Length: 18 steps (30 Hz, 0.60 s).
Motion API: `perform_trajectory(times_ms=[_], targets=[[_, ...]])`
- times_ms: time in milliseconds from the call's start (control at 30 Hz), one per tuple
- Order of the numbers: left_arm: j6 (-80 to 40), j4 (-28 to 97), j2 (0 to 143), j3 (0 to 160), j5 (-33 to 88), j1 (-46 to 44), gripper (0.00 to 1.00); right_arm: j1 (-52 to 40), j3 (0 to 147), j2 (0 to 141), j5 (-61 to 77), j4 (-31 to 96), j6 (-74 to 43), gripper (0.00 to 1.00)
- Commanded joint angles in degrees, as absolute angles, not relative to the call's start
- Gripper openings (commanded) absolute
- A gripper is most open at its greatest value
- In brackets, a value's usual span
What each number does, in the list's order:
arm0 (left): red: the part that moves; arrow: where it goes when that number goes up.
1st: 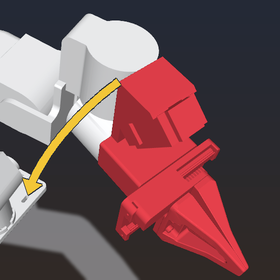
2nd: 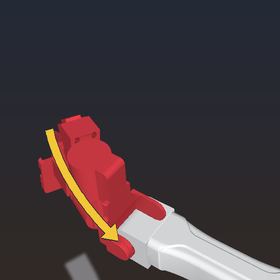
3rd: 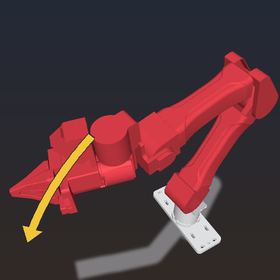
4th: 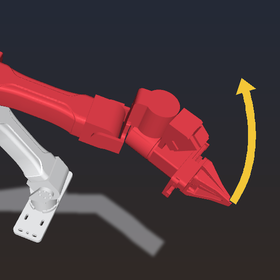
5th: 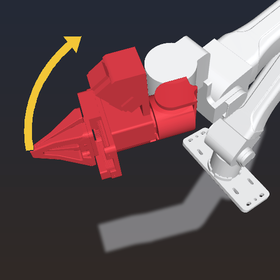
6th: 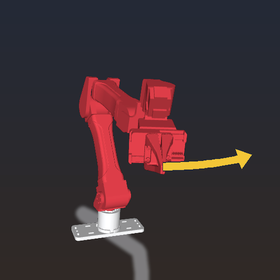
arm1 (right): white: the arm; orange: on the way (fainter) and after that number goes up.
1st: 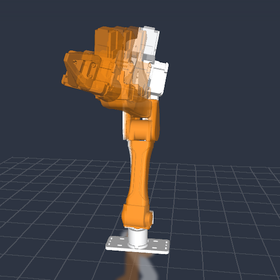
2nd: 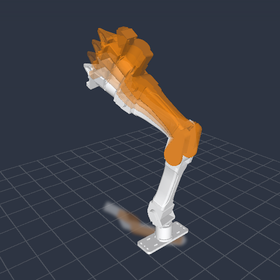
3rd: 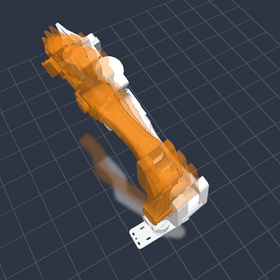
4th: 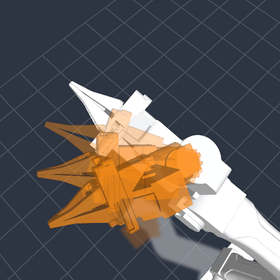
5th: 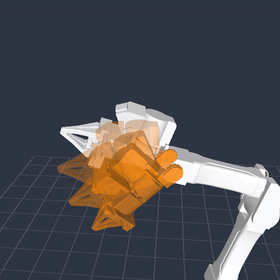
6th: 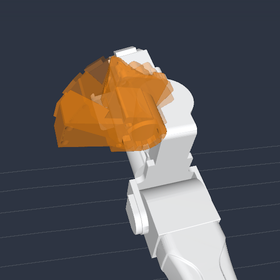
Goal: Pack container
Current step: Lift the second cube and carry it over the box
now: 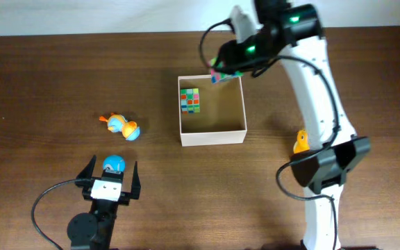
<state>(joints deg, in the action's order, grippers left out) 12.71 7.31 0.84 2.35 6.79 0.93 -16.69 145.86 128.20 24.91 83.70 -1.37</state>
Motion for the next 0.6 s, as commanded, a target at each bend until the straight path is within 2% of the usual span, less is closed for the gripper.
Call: perform_trajectory(times_ms=[0, 300, 567], targets=[[13.37, 7.18, 0.34, 1.96, 6.37, 1.28, 0.99, -20.40, 143.90, 127.98, 16.99, 82.35, -3.44, 0.56], [13.37, 7.18, 0.34, 1.96, 6.37, 1.28, 0.99, -23.18, 128.60, 127.98, 7.79, 72.23, -13.06, 0.56], [13.37, 7.18, 0.34, 1.96, 6.37, 1.28, 0.99, -23.24, 118.69, 127.98, 7.55, 63.09, -14.48, 0.55]])
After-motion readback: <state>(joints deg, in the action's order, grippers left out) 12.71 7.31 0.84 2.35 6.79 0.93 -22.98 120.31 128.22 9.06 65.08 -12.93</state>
